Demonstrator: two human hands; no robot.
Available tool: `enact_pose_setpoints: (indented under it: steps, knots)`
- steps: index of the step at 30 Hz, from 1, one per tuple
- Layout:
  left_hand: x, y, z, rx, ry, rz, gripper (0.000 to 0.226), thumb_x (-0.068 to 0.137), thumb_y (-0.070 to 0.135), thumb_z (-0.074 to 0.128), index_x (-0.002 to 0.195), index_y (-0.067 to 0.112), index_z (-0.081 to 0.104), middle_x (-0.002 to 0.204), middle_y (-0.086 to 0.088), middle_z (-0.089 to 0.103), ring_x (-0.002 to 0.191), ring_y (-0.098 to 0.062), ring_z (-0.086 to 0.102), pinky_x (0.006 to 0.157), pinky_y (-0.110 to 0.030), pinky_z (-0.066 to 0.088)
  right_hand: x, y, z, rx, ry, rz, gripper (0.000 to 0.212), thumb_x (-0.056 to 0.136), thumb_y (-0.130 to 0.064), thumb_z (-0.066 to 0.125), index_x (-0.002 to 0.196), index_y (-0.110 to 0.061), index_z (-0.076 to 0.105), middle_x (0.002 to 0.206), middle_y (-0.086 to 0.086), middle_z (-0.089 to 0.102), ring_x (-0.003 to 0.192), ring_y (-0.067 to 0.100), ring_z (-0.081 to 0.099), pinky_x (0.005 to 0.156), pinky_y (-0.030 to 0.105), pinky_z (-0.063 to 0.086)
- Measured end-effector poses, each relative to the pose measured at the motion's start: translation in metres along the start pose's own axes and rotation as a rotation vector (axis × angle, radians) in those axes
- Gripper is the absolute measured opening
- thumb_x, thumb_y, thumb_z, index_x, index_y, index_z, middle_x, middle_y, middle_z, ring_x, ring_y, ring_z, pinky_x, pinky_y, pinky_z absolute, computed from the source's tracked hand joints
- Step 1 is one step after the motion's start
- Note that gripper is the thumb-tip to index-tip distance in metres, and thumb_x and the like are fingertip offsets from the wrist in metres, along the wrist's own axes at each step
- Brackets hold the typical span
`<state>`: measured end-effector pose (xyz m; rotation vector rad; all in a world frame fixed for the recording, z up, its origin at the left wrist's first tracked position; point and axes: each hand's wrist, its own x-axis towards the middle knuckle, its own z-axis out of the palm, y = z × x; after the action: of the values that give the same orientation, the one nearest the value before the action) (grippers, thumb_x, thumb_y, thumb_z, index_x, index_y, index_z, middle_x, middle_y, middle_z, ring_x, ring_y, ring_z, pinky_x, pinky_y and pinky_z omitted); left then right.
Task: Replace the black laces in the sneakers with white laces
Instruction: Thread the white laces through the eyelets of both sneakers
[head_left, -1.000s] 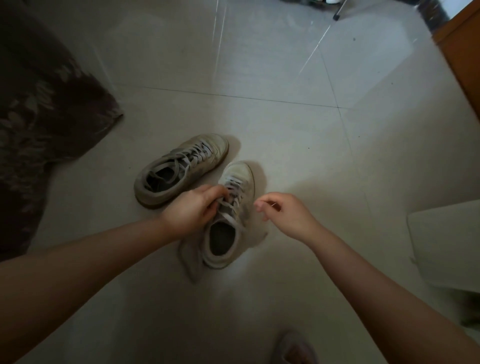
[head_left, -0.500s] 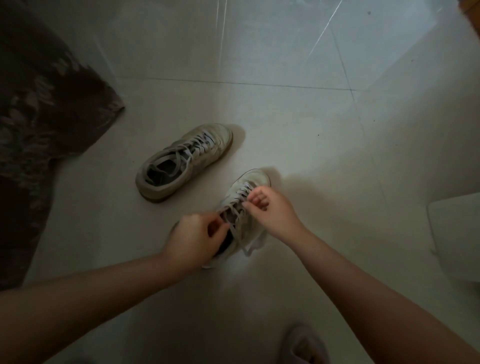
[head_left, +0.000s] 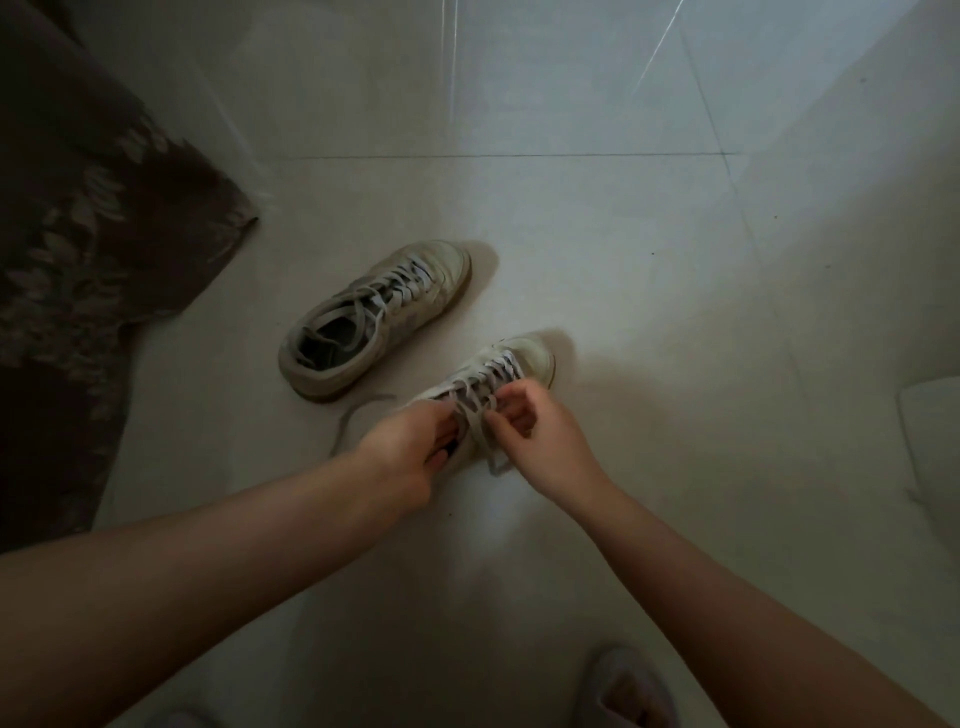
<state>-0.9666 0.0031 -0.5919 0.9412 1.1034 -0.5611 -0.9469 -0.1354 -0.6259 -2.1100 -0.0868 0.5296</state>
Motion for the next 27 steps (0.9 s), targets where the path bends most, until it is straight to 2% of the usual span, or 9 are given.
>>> enact_pose_setpoints:
  steps: [4,6,11,13,16,18,22,25,27]
  knots:
    - [0.002,0.004,0.001,-0.01,-0.012,-0.005,0.022,0.093,0.024,0.056,0.074,0.012,0.059,0.049,0.001,0.063,0.042,-0.009,0.059,0.038,-0.015,0.045,-0.015,-0.004,0.005,0.015,-0.135,0.051,0.047,0.075,-0.023,0.079,0.113,-0.02,0.05,0.081,-0.005,0.06,0.069,0.007,0.055,0.07,0.026,0.049]
    - [0.004,0.003,0.001,-0.045,-0.025,-0.023,0.019,0.093,0.023,0.056,0.081,0.009,0.061,0.05,-0.003,0.065,0.041,-0.012,0.062,0.037,-0.018,0.047,-0.019,-0.005,0.005,0.001,-0.169,0.053,0.052,0.075,-0.024,0.079,0.117,-0.02,0.049,0.082,-0.003,0.061,0.07,0.008,0.056,0.071,0.027,0.049]
    - [0.011,0.001,0.005,-0.098,-0.014,-0.023,0.022,0.094,0.026,0.055,0.1,0.007,0.063,0.084,-0.013,0.07,0.073,-0.025,0.065,0.064,-0.034,0.054,-0.013,0.007,-0.003,-0.189,0.002,-0.105,0.038,0.081,-0.016,0.067,0.117,-0.015,0.056,0.102,0.001,0.06,0.093,0.015,0.056,0.087,0.035,0.049]
    - [0.01,0.003,0.008,-0.065,-0.002,0.008,0.024,0.094,0.028,0.054,0.108,0.01,0.062,0.103,-0.01,0.067,0.08,-0.021,0.062,0.062,-0.03,0.049,-0.005,0.014,-0.012,-0.378,0.119,-0.2,0.051,0.079,-0.017,0.059,0.129,-0.013,0.053,0.128,0.005,0.053,0.119,0.019,0.047,0.104,0.033,0.039]
    - [0.014,0.008,0.009,-0.07,0.027,0.003,0.036,0.093,0.031,0.057,0.122,0.01,0.061,0.119,-0.008,0.064,0.102,-0.023,0.062,0.08,-0.032,0.051,0.008,0.023,-0.024,-0.553,0.007,-0.304,0.072,0.075,-0.014,0.051,0.145,-0.01,0.035,0.151,0.006,0.035,0.143,0.019,0.025,0.115,0.031,0.022]
    - [0.016,0.011,0.005,-0.062,0.045,-0.005,0.037,0.091,0.033,0.059,0.119,0.009,0.062,0.117,-0.008,0.066,0.107,-0.024,0.062,0.095,-0.034,0.048,0.012,0.024,-0.026,-0.48,-0.045,-0.282,0.07,0.076,-0.012,0.047,0.145,-0.011,0.036,0.151,0.004,0.036,0.142,0.016,0.025,0.117,0.029,0.02]
    - [0.025,0.008,-0.008,-0.037,0.074,0.019,0.039,0.083,0.039,0.067,0.109,0.01,0.068,0.106,-0.009,0.071,0.099,-0.026,0.066,0.097,-0.038,0.048,0.006,0.025,-0.024,-0.291,0.026,-0.22,0.054,0.082,-0.011,0.05,0.136,-0.018,0.051,0.14,0.001,0.051,0.129,0.009,0.042,0.103,0.011,0.026]
    - [0.027,0.0,-0.014,0.055,0.114,0.105,0.049,0.075,0.046,0.071,0.109,0.012,0.067,0.112,-0.004,0.068,0.102,-0.023,0.064,0.1,-0.037,0.045,0.003,0.027,-0.022,-0.223,0.134,-0.171,0.034,0.089,-0.016,0.057,0.123,-0.019,0.063,0.125,-0.002,0.063,0.114,0.011,0.056,0.093,0.017,0.04]
    - [0.022,-0.004,-0.014,0.206,0.199,0.244,0.038,0.083,0.043,0.066,0.106,0.013,0.064,0.11,0.0,0.064,0.104,-0.019,0.058,0.1,-0.033,0.042,0.005,0.027,-0.019,-0.282,0.24,-0.171,0.02,0.088,-0.024,0.064,0.105,-0.018,0.071,0.111,-0.002,0.065,0.103,0.012,0.059,0.088,0.024,0.046]
